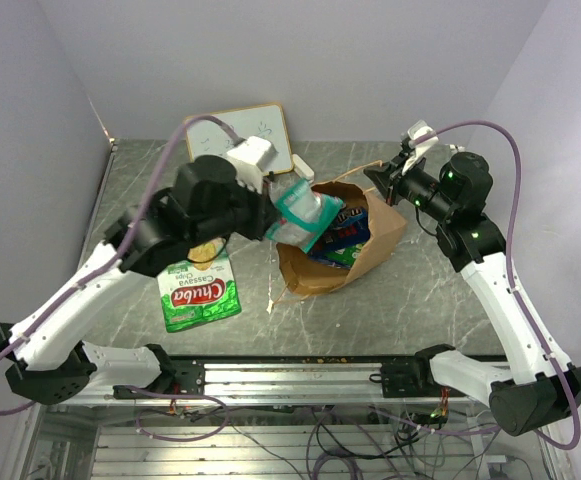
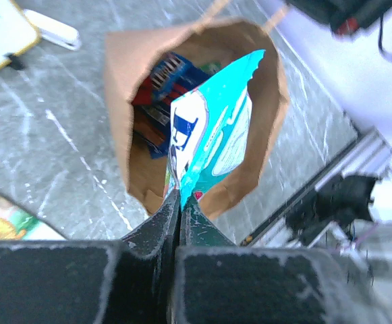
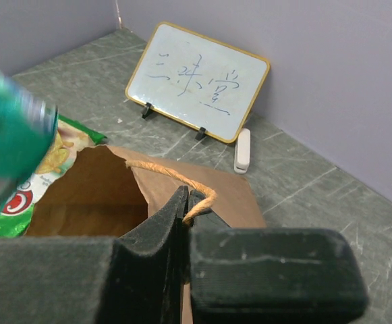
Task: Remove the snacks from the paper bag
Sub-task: Take out the snack from the paper bag, then place the snack at the center of the board.
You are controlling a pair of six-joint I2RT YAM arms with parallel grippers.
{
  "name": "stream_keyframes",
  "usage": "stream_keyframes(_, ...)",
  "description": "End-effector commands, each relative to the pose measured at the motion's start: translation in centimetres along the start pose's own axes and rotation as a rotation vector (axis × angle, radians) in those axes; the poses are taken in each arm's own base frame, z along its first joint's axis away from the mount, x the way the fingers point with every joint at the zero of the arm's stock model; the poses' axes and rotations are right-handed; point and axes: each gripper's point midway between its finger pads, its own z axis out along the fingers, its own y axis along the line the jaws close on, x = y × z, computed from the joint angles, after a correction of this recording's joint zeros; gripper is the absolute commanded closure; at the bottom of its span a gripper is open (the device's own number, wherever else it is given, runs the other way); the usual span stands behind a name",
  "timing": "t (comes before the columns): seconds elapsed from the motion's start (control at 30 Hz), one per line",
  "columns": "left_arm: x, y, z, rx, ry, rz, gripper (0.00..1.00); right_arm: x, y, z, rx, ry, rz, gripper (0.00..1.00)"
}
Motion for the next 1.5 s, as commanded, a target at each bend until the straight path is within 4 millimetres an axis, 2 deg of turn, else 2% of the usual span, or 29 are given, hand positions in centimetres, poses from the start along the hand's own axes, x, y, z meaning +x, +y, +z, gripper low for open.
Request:
stream_keyframes(0.0, -1.1, 5.2, -2.5, -0.209, -0.035, -0.21, 0.93, -0.9, 0.5, -0.6, -0.011, -0.032, -0.006, 1.0)
stream_keyframes(0.1, 2.3, 11.6, -3.0, -0.494, 0.12, -0.281, 0.93, -1.0, 0.8, -1.0, -0.02, -0.029, -0.009, 1.0)
stream_keyframes(0.13, 2.9, 13.2, -3.6, -0.563, 0.148, -0.288, 0.93, -0.9, 0.9, -1.1, -0.022, -0.026, -0.01, 1.0)
stream_keyframes(0.17, 3.0, 14.4, -4.0, -0.603, 0.146, -0.3, 0.93, -0.8, 0.9, -1.2, -0.022, -0.022, -0.011, 1.0)
stream_keyframes(0.27, 2.7, 16.1, -4.8, -0.633, 0.081, -0.365, 0.93, -0.8, 1.2, -1.5, -0.031, -0.016, -0.013, 1.0)
stream_keyframes(0.37, 4.8, 17.8, -3.7, -0.649, 0.055, -0.507, 0.93, -1.0, 1.6, -1.5, -0.049, -0.019, -0.011, 1.0)
stream_keyframes(0.47, 5.8, 17.7, -0.4, -0.497, 0.024, -0.683, 0.93, -1.1, 2.4, -1.4, -0.075, -0.018, -0.029, 1.0)
stream_keyframes(0.53, 7.0, 18.0, 1.0, -0.455, 0.031, -0.76, 0.93, -1.2, 2.7, -1.5, -0.082, -0.014, -0.055, 1.0)
stream_keyframes(0.67, 7.6, 18.3, 1.5, -0.404, -0.013, -0.802, 0.93, -1.2, 2.9, -1.7, -0.077, -0.018, -0.079, 1.0)
stream_keyframes(0.8, 12.4, 18.8, 2.7, -0.321, 0.145, -0.871, 0.93, -0.8, 3.3, -1.8, -0.091, -0.026, -0.067, 1.0)
stream_keyframes(1.0, 19.5, 23.5, 0.3, -0.531, 0.353, -0.845, 0.93, -0.6, 3.6, -1.6, -0.108, -0.021, -0.064, 1.0)
stream_keyframes(1.1, 22.5, 24.2, 0.3, -0.501, 0.431, -0.904, 0.93, -0.6, 3.6, -1.4, -0.112, -0.019, -0.062, 1.0)
stream_keyframes(1.23, 24.6, 25.2, 0.2, -0.525, 0.48, -0.92, 0.93, -0.6, 3.7, -1.1, -0.124, -0.019, -0.051, 1.0)
stream_keyframes(1.33, 24.9, 25.7, 0.3, -0.54, 0.492, -0.919, 0.93, -0.4, 3.9, -0.9, -0.133, -0.014, -0.042, 1.0)
stream_keyframes(1.47, 25.8, 27.3, -0.8, -0.69, 0.488, -0.933, 0.93, -0.3, 3.8, -0.6, -0.131, -0.011, -0.039, 1.0)
